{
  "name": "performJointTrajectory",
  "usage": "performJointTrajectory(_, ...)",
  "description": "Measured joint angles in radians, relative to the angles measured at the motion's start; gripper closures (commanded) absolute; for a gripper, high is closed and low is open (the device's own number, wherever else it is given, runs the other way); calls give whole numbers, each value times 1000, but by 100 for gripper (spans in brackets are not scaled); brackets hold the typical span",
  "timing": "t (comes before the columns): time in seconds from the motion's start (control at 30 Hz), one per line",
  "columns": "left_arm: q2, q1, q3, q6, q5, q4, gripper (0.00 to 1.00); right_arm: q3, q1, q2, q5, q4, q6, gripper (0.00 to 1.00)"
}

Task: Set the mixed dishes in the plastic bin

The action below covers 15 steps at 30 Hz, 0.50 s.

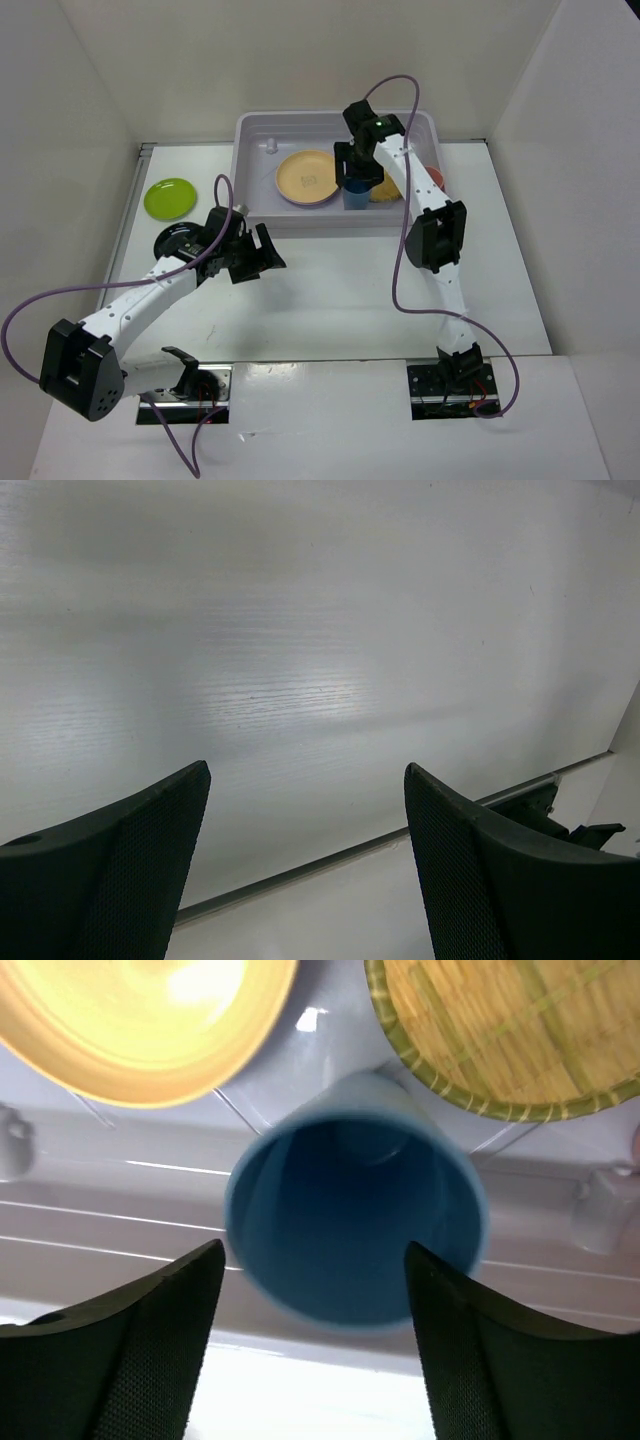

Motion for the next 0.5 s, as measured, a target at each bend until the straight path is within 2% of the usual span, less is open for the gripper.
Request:
performJointTrajectory(0.17, 0, 11, 11, 26, -13, -27, 15, 63, 0, -38, 4, -1, -2, 7)
performJointTrajectory(0.33, -40, 65, 110, 79, -76, -134, 15, 164, 6, -111, 4, -2, 2, 5)
performJointTrajectory(0.5, -217, 109, 320, 122, -226, -248, 15, 283, 34, -236, 69, -12, 25, 5)
